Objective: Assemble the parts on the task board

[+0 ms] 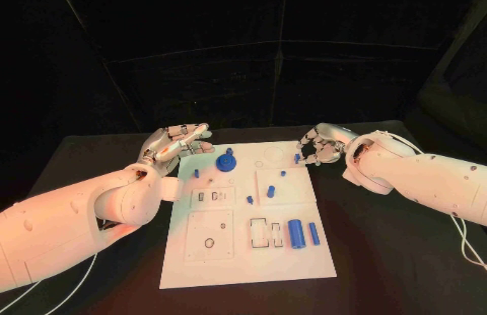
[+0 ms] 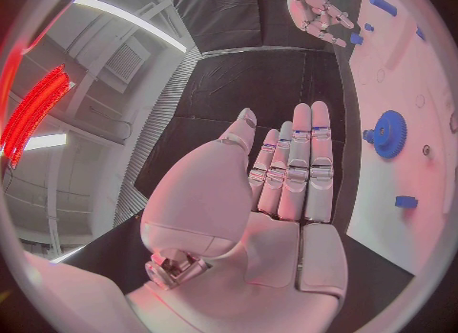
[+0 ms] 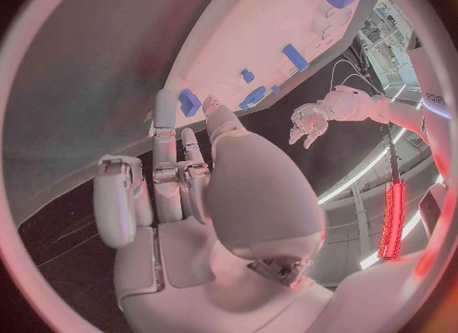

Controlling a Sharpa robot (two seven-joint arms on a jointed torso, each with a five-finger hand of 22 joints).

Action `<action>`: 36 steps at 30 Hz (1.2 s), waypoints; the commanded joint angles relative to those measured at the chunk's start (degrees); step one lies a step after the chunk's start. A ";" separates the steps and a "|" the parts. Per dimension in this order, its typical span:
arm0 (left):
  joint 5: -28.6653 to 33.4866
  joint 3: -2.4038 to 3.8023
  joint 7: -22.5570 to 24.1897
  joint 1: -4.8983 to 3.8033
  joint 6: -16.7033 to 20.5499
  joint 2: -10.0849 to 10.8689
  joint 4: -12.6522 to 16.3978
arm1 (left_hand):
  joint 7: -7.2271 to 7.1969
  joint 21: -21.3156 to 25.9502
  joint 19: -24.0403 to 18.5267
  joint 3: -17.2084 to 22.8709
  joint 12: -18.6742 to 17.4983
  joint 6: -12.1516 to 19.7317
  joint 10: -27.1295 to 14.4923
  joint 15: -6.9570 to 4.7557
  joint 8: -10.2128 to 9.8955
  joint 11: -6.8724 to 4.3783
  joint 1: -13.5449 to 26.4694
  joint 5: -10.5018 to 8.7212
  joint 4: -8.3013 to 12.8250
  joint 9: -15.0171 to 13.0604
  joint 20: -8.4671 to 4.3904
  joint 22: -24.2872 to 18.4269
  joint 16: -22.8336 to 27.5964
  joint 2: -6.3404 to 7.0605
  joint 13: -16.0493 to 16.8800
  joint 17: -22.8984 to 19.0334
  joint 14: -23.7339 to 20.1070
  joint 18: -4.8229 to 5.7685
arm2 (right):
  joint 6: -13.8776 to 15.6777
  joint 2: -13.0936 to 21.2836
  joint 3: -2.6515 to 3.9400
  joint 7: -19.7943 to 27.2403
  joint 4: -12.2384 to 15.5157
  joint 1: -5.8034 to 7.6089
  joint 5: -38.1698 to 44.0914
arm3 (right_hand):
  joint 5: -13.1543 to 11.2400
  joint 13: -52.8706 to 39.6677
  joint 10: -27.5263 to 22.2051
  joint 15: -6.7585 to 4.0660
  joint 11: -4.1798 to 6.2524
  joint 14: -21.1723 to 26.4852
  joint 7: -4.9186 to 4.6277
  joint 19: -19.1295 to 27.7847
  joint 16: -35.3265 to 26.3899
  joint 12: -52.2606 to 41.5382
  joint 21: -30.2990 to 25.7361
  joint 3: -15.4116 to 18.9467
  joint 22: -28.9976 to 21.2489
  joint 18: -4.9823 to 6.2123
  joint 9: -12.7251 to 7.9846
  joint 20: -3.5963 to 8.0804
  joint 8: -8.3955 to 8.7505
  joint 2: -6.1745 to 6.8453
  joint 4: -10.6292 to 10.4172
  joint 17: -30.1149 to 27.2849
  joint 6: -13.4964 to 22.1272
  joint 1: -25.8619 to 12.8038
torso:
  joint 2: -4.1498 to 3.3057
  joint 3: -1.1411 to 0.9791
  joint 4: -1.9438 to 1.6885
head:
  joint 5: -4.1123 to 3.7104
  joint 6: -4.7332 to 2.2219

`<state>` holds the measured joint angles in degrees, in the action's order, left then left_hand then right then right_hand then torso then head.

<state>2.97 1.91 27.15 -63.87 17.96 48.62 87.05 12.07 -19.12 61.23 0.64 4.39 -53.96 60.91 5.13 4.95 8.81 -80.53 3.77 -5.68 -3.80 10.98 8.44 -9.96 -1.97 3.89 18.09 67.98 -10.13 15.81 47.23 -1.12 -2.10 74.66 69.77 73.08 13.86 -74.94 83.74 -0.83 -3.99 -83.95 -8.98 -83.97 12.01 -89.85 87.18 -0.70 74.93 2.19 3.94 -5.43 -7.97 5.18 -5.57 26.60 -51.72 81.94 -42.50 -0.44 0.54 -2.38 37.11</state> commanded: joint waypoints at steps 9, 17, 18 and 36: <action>-0.27 0.05 0.14 -0.06 -0.79 -0.07 0.00 | 0.01 0.22 -0.31 0.07 -0.29 -0.40 0.48 0.16 -0.15 -0.02 -0.15 0.27 0.29 0.01 0.11 -0.05 0.17 -0.55 -0.06 0.08 -0.36 -0.18 | -2.13 -0.94 0.03 -0.52 -1.00 -0.16 0.49 | -0.45 -15.06 6.26 0.53 -0.24 -1.92 -0.12 -3.53 0.22 -0.15 0.31 -0.12 8.81 -0.87 0.10 -0.21 -0.12 -0.40 0.13 -0.05 -0.03 -0.38 | 0.00 -0.01 -0.03 | -0.05 0.07; -0.27 0.05 0.13 -0.06 -0.79 -0.05 0.01 | 0.03 0.24 -0.33 0.12 -0.31 -0.39 0.47 0.16 -0.18 -0.01 -0.23 0.27 0.39 0.02 0.12 -0.07 0.24 -0.58 -0.06 0.12 -0.34 -0.19 | -1.93 -1.52 0.03 -0.97 -1.84 -0.27 0.48 | -0.59 -15.06 6.26 0.49 -0.23 -1.86 -0.12 -3.51 0.21 -0.15 0.32 -0.80 8.82 -0.87 0.18 -0.20 -0.47 -1.32 0.57 -0.06 -0.68 0.15 | 0.01 -0.02 -0.05 | 0.02 0.07; -0.27 0.05 0.13 -0.06 -0.79 -0.05 0.01 | 0.03 0.24 -0.33 0.12 -0.31 -0.39 0.47 0.16 -0.18 -0.01 -0.23 0.27 0.39 0.02 0.12 -0.07 0.24 -0.58 -0.06 0.12 -0.34 -0.19 | -1.89 -1.59 0.03 -1.01 -1.95 -0.28 0.48 | -0.62 -15.06 6.26 0.49 -0.22 -1.85 -0.13 -3.51 0.21 -0.15 0.33 -0.93 8.82 -0.87 0.19 -0.20 -0.52 -1.51 0.63 -0.06 -0.81 0.21 | 0.02 -0.01 -0.05 | 0.03 0.10; -0.27 0.05 0.10 -0.06 -0.77 -0.03 -0.02 | 0.03 0.24 -0.33 0.12 -0.31 -0.39 0.47 0.16 -0.18 -0.01 -0.23 0.27 0.39 0.02 0.12 -0.07 0.24 -0.58 -0.06 0.12 -0.34 -0.19 | -2.70 -2.73 0.03 -1.57 -3.12 -0.32 0.48 | -1.79 -15.06 6.26 0.41 -0.16 -1.73 -0.08 -3.56 0.18 -0.15 0.42 -3.12 9.02 -0.90 0.14 -0.15 -0.70 -3.93 1.50 -0.07 -2.63 0.81 | -0.02 -0.03 -0.04 | -0.12 0.28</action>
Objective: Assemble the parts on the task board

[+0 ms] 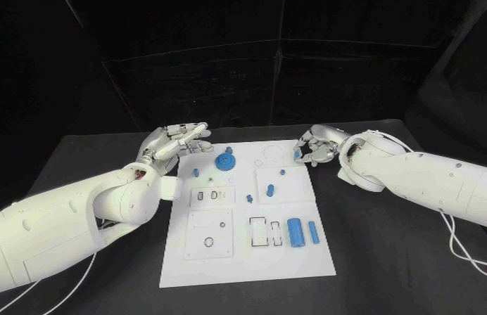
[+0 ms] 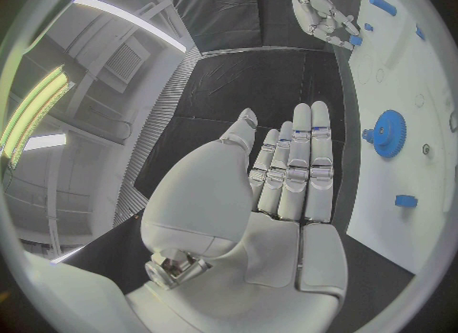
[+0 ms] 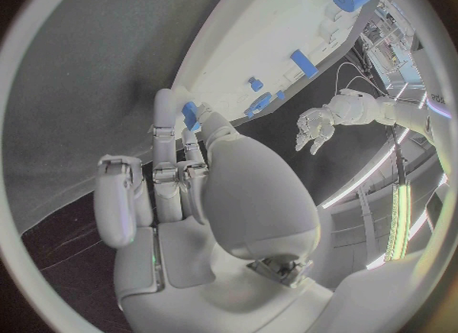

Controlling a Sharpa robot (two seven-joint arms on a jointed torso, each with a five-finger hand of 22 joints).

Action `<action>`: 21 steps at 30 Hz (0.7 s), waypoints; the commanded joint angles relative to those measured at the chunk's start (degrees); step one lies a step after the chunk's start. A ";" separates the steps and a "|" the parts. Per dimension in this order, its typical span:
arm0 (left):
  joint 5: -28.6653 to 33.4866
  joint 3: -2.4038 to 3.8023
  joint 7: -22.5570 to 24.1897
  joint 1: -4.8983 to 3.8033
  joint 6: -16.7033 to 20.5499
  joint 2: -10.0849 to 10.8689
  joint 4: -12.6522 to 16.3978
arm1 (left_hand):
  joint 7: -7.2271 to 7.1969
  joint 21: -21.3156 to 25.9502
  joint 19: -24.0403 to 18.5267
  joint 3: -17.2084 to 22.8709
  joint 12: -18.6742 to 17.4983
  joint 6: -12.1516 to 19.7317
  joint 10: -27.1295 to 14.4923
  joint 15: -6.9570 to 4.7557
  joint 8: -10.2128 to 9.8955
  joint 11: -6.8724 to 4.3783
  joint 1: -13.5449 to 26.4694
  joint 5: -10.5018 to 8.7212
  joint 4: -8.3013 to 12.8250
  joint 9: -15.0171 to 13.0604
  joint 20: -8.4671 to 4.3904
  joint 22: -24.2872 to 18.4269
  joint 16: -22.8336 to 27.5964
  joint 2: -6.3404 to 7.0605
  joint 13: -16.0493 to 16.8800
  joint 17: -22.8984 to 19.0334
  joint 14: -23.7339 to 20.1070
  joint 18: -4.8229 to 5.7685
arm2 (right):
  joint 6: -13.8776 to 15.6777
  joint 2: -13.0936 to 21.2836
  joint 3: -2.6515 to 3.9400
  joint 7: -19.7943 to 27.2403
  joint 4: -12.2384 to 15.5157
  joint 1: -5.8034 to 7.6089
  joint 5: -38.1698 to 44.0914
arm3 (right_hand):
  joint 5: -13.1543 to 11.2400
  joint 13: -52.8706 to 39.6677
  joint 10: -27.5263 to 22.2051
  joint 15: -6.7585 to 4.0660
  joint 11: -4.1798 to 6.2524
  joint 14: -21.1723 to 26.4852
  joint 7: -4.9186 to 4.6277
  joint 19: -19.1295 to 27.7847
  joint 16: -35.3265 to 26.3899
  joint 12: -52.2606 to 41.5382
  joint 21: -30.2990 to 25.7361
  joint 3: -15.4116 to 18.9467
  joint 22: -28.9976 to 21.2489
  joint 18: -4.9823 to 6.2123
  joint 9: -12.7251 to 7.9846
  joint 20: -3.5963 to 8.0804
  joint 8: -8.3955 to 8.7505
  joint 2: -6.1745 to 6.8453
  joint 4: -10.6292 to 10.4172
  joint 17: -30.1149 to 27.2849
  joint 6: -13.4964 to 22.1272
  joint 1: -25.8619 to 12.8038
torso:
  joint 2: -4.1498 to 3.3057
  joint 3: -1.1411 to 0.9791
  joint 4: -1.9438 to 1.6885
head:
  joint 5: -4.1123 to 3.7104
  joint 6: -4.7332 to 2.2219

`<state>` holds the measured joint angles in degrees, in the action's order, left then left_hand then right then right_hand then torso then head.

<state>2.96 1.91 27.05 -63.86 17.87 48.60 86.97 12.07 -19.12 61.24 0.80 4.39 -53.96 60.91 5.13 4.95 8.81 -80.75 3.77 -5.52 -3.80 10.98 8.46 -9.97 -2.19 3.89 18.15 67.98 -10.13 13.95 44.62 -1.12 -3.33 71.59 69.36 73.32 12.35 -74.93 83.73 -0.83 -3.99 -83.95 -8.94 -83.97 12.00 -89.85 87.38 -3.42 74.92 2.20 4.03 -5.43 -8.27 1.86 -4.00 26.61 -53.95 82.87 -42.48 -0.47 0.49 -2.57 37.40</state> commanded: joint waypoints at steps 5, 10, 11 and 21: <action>-0.27 0.05 0.19 -0.07 -0.68 0.01 0.08 | 0.04 0.24 -0.33 -0.03 -0.32 -0.40 0.48 0.15 -0.18 -0.01 -0.01 0.27 0.24 0.02 0.12 -0.09 0.24 -0.35 -0.06 0.06 -0.34 -0.19 | -1.06 -0.20 0.02 -0.59 -0.12 0.08 0.26 | -0.37 -15.07 6.27 0.39 -0.15 -1.72 -0.09 -3.57 0.18 -0.15 0.23 -0.45 9.05 -0.92 0.03 -0.14 -0.39 -0.55 0.04 -0.07 -0.50 -0.10 | -0.02 0.00 -0.03 | 0.05 0.03; -0.27 0.05 0.15 -0.07 -0.69 0.05 0.10 | 0.06 0.26 -0.34 0.02 -0.34 -0.39 0.46 0.16 -0.21 0.01 -0.07 0.26 0.33 0.02 0.13 -0.11 0.32 -0.37 -0.07 0.10 -0.32 -0.21 | -1.15 -0.32 0.02 -0.80 -0.20 0.07 0.27 | -0.37 -15.07 6.27 0.39 -0.15 -1.72 -0.09 -3.57 0.18 -0.15 0.23 -0.45 9.05 -0.92 0.03 -0.14 -0.39 -0.55 0.04 -0.07 -0.50 -0.10 | -0.01 0.00 -0.02 | 0.03 0.05; -0.27 0.05 0.15 -0.07 -0.69 0.05 0.11 | 0.06 0.26 -0.34 0.02 -0.34 -0.39 0.46 0.16 -0.21 0.01 -0.07 0.26 0.33 0.02 0.13 -0.11 0.32 -0.37 -0.07 0.10 -0.32 -0.21 | -1.16 -0.35 0.02 -0.82 -0.21 0.07 0.27 | -0.37 -15.07 6.27 0.39 -0.15 -1.72 -0.09 -3.57 0.18 -0.15 0.23 -0.45 9.05 -0.92 0.03 -0.14 -0.39 -0.55 0.04 -0.07 -0.50 -0.10 | -0.01 0.00 0.00 | 0.03 0.06; -0.27 0.05 0.10 -0.07 -0.72 0.07 0.13 | 0.06 0.26 -0.34 0.02 -0.34 -0.39 0.46 0.16 -0.21 0.01 -0.07 0.26 0.33 0.02 0.13 -0.11 0.32 -0.37 -0.07 0.10 -0.32 -0.21 | -0.94 -0.65 0.02 -1.23 -0.46 0.00 0.54 | -0.73 -15.07 6.27 0.36 -0.11 -1.71 -0.06 -3.55 0.19 -0.15 0.23 -0.85 9.04 -0.92 0.06 -0.11 -0.52 -0.77 0.23 -0.06 -1.43 -0.31 | -0.02 -0.01 -0.03 | 0.01 0.15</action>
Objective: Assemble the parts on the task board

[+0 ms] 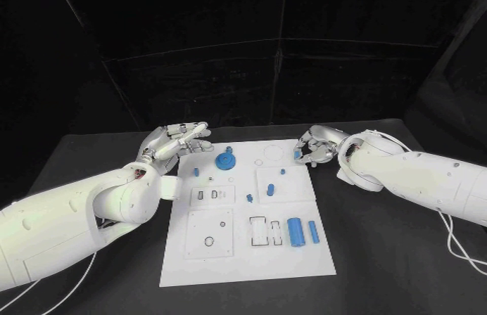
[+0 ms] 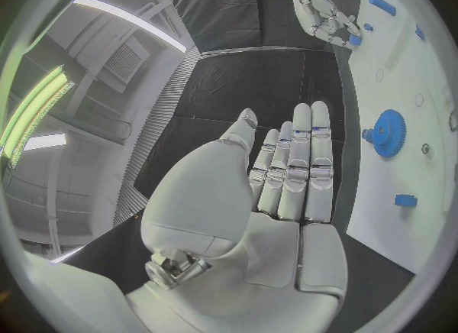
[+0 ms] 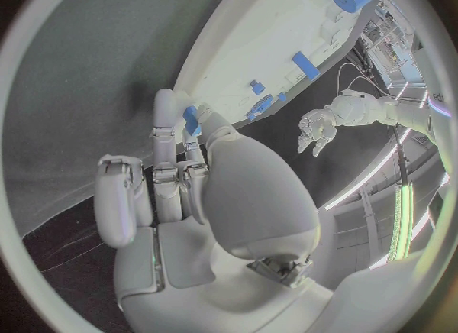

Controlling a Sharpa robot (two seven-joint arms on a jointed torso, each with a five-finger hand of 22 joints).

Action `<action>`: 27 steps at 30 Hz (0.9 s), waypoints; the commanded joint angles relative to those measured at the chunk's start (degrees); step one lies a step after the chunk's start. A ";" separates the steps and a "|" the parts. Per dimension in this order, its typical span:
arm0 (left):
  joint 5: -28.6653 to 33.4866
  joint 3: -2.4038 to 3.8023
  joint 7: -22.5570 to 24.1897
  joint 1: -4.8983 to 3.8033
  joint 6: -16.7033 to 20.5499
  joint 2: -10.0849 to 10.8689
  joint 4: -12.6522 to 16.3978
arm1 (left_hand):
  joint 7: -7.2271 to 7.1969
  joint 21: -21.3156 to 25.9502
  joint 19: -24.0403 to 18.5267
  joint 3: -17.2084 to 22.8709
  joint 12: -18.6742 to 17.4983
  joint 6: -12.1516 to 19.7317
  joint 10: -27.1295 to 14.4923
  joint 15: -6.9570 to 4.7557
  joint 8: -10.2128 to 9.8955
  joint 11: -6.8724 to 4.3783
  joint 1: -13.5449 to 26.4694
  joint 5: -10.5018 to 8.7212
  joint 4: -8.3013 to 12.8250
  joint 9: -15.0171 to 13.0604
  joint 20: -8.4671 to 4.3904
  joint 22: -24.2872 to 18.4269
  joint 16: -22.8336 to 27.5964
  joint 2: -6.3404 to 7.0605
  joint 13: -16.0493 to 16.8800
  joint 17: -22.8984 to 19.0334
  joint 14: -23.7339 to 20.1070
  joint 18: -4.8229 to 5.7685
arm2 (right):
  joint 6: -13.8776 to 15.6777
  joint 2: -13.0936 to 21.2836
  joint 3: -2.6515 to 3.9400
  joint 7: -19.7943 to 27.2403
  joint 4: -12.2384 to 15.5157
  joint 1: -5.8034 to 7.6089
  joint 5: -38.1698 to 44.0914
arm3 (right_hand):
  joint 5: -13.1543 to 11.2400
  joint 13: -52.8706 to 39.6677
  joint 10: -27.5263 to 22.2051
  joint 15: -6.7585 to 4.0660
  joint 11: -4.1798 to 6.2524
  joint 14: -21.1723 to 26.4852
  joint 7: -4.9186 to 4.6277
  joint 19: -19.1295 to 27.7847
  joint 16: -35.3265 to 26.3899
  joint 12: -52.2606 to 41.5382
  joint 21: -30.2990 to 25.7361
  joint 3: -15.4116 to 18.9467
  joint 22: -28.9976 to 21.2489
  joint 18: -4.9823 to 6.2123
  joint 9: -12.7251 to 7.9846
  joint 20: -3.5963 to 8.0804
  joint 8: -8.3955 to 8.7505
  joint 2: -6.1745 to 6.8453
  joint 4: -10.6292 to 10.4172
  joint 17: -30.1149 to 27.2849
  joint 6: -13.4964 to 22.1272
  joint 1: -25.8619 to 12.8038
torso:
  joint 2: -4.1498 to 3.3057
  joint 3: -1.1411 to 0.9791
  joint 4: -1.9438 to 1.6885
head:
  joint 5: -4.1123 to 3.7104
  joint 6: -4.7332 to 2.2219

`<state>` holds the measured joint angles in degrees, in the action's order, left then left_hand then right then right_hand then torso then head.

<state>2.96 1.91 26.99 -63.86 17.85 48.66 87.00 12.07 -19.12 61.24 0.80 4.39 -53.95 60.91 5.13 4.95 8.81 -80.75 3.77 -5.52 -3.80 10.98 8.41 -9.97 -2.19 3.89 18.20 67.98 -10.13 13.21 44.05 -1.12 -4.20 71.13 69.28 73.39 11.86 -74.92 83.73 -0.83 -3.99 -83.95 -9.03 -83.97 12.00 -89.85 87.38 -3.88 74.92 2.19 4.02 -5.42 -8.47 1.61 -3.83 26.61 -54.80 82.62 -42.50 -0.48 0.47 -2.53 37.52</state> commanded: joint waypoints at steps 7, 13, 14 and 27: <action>-0.26 0.05 0.14 -0.07 -0.71 0.05 0.12 | 0.06 0.26 -0.34 0.01 -0.34 -0.40 0.46 0.16 -0.21 0.01 -0.07 0.26 0.33 0.02 0.13 -0.05 0.32 -0.37 -0.07 0.05 -0.32 -0.21 | 0.85 -0.28 0.02 -0.93 -0.04 0.04 0.84 | -0.27 -15.08 6.27 0.32 0.01 -1.72 0.22 -3.54 0.21 -0.15 0.23 -1.01 9.04 -0.91 0.10 -0.08 -0.50 -1.15 0.09 -0.04 -1.86 -0.48 | 0.00 -0.01 0.01 | 0.02 0.01; -0.26 0.05 0.14 -0.07 -0.72 0.11 0.08 | 0.06 0.26 -0.34 0.01 -0.34 -0.40 0.46 0.16 -0.21 0.01 -0.07 0.26 0.33 0.02 0.13 -0.05 0.32 -0.37 -0.07 0.05 -0.32 -0.21 | 3.16 -0.24 0.03 -1.66 0.24 0.02 1.59 | -0.22 -15.08 6.27 0.09 0.44 -1.69 0.75 -3.53 0.23 -0.15 0.23 -2.46 9.04 -0.90 0.12 0.08 -0.67 -2.56 0.32 -0.01 -3.36 -0.40 | 0.00 -0.01 -0.02 | 0.08 0.11; -0.26 0.05 0.14 -0.07 -0.72 0.12 0.07 | 0.06 0.26 -0.34 0.01 -0.34 -0.40 0.46 0.16 -0.21 0.01 -0.07 0.26 0.33 0.02 0.13 -0.05 0.32 -0.37 -0.07 0.05 -0.32 -0.21 | 3.54 -0.19 0.03 -1.68 0.35 0.02 1.67 | -0.24 -15.08 6.27 0.06 0.49 -1.69 0.80 -3.53 0.23 -0.15 0.23 -2.73 9.04 -0.90 0.10 0.11 -0.65 -2.79 0.38 0.00 -3.50 -0.37 | 0.01 -0.02 -0.02 | 0.06 0.10; -0.26 0.05 0.16 -0.09 -0.64 0.75 0.36 | 0.06 0.26 -0.34 0.01 -0.34 -0.40 0.46 0.16 -0.21 0.01 -0.07 0.26 0.33 0.02 0.13 -0.05 0.32 -0.37 -0.07 0.05 -0.32 -0.21 | 7.86 4.30 0.09 -5.02 9.69 0.19 4.66 | -0.62 -15.08 6.27 -0.01 0.61 -1.70 0.93 -3.54 0.27 -0.15 0.25 -3.91 9.10 -0.92 -0.04 0.22 -0.21 -3.15 0.46 0.04 -4.01 -1.11 | 0.42 0.43 0.15 | 0.02 -0.29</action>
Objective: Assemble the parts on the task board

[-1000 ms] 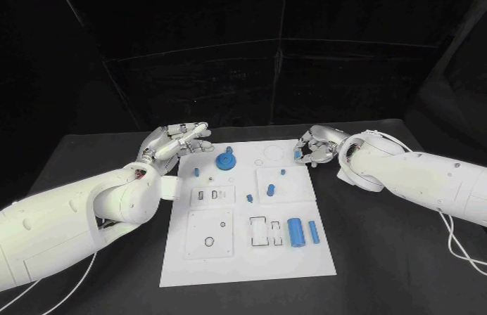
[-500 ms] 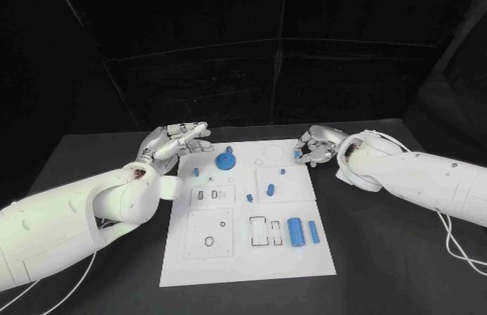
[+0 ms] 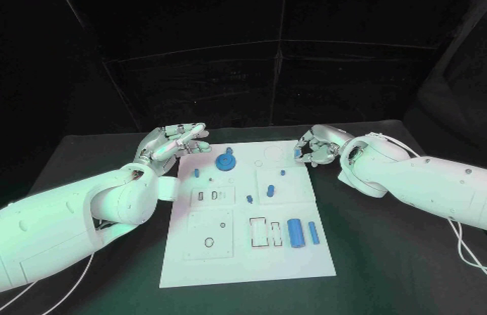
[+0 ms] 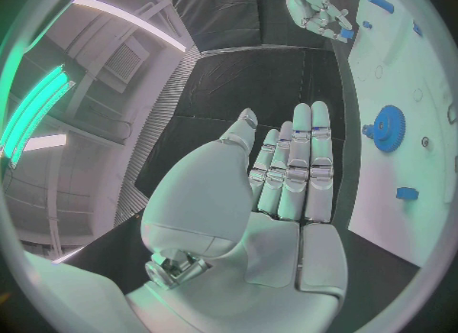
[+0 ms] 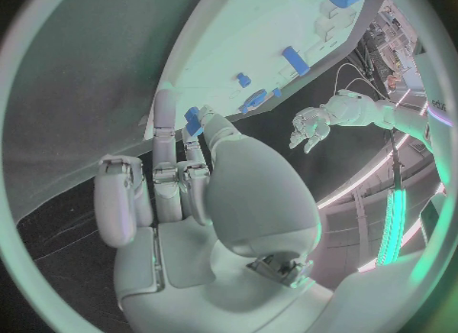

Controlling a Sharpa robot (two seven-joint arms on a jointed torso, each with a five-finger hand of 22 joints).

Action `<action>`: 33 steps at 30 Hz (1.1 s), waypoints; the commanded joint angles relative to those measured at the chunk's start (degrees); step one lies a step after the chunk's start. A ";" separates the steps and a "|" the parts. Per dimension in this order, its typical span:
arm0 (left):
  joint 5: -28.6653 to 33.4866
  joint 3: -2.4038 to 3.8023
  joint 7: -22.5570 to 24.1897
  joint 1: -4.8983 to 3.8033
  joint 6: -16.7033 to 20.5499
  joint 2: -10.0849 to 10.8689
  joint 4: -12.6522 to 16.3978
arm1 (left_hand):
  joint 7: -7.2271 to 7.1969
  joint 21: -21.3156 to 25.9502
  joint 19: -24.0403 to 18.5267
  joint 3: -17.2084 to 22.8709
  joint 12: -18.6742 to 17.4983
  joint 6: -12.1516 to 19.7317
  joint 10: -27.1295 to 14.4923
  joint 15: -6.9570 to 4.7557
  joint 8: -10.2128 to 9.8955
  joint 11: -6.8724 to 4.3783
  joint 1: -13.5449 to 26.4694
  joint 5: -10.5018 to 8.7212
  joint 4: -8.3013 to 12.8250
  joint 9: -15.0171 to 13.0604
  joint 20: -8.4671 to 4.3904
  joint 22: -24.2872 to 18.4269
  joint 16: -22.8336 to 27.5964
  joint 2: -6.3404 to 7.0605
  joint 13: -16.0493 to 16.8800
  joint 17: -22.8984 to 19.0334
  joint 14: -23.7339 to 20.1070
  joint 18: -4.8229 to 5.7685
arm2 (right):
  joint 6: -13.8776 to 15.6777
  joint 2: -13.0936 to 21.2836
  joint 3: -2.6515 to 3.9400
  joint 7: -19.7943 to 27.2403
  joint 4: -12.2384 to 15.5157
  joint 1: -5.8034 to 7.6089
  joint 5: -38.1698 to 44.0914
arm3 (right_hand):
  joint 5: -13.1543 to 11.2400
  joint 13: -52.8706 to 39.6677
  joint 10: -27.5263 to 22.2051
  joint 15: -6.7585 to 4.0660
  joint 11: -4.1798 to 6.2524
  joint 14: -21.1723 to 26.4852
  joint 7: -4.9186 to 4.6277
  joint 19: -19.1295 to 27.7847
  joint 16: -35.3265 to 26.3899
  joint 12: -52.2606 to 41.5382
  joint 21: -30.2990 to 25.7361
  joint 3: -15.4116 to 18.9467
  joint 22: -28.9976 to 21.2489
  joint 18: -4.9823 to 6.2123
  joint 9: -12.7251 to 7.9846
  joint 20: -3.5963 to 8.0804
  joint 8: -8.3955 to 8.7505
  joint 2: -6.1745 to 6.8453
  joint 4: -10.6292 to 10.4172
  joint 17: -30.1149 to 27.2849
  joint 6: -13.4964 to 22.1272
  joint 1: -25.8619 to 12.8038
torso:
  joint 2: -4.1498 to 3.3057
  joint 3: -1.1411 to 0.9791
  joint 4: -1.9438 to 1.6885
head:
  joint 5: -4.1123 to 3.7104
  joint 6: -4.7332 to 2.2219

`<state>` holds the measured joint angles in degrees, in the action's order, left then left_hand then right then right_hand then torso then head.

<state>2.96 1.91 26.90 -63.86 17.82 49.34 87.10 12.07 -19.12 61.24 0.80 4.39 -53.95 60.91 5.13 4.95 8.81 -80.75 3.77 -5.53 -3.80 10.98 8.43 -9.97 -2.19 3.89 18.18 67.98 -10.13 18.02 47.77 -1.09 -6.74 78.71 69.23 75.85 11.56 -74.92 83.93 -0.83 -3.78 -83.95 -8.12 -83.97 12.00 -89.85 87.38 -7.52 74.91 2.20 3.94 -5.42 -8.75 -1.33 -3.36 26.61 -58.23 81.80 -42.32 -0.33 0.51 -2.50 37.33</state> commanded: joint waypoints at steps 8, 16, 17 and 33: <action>-0.26 0.06 0.22 -0.14 -0.59 0.15 -0.16 | 0.09 0.27 -0.35 0.06 -0.37 -0.41 0.46 0.17 -0.24 0.02 -0.08 0.26 0.39 0.03 0.15 -0.09 0.41 -0.43 -0.08 0.12 -0.30 -0.22 | 3.82 1.18 0.10 -7.05 9.48 0.75 3.37 | -0.57 -15.08 6.07 -0.05 0.46 -1.70 0.09 -3.51 0.27 -0.15 0.22 -0.59 9.02 -0.91 0.03 0.24 0.16 -0.16 0.17 0.06 -0.73 -0.31 | 0.89 0.68 0.03 | 0.51 0.13; -0.26 0.07 0.23 -0.21 -0.76 -0.11 -1.20 | 0.09 0.27 -0.35 0.06 -0.37 -0.41 0.46 0.17 -0.24 0.02 -0.08 0.26 0.39 0.03 0.15 -0.09 0.41 -0.43 -0.08 0.12 -0.30 -0.22 | 2.71 -4.05 0.10 -10.92 12.55 0.94 4.67 | -0.52 -15.08 6.07 -0.06 0.47 -1.69 0.09 -3.53 0.27 -0.15 0.25 -0.72 9.08 -0.92 0.02 0.25 0.21 -0.17 0.24 0.06 -0.75 -0.29 | 1.51 1.32 -0.36 | 1.65 0.99; -0.26 0.07 0.22 -0.22 -0.78 -0.14 -1.26 | 0.09 0.27 -0.35 0.06 -0.37 -0.41 0.46 0.17 -0.24 0.02 -0.08 0.26 0.39 0.03 0.15 -0.09 0.41 -0.43 -0.08 0.12 -0.30 -0.22 | 2.35 -5.12 0.10 -11.39 12.52 0.95 4.81 | -0.49 -15.08 6.07 -0.06 0.47 -1.68 0.09 -3.53 0.27 -0.15 0.24 -0.80 9.08 -0.92 0.01 0.26 0.26 -0.17 0.29 0.06 -0.74 -0.28 | 1.51 1.37 -0.43 | 1.73 0.97; -0.26 0.07 0.22 -0.42 -0.74 -0.81 -2.13 | 0.09 0.28 -0.35 0.07 -0.36 -0.43 0.48 0.17 -0.24 0.02 -0.06 0.25 0.40 0.02 0.16 -0.10 0.44 -0.43 -0.07 0.13 -0.28 -0.22 | -3.21 -18.15 -0.81 -15.32 7.42 0.59 5.71 | -0.19 -15.08 6.07 -0.04 0.41 -1.65 -0.01 -3.39 0.26 -0.15 0.11 -1.44 8.77 -0.85 -0.06 0.26 0.63 -0.12 0.62 0.07 -0.61 -0.36 | 1.52 1.52 -0.70 | 3.82 1.84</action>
<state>2.95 1.92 26.83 -64.14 17.71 48.64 85.00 12.07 -19.12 61.24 0.80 4.39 -53.95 60.91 5.13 4.95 8.81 -80.75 3.77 -5.53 -3.80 10.98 8.38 -9.76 -2.19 3.89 18.23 67.98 -10.13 17.32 29.99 -1.52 -20.09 86.51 69.92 80.54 11.19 -74.92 83.93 -0.83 -3.79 -83.95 -8.09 -83.97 12.00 -89.85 87.37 -8.49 74.91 2.20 3.89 -5.42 -7.92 -1.29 -2.75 26.61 -58.56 81.80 -40.78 1.25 -0.28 1.02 39.02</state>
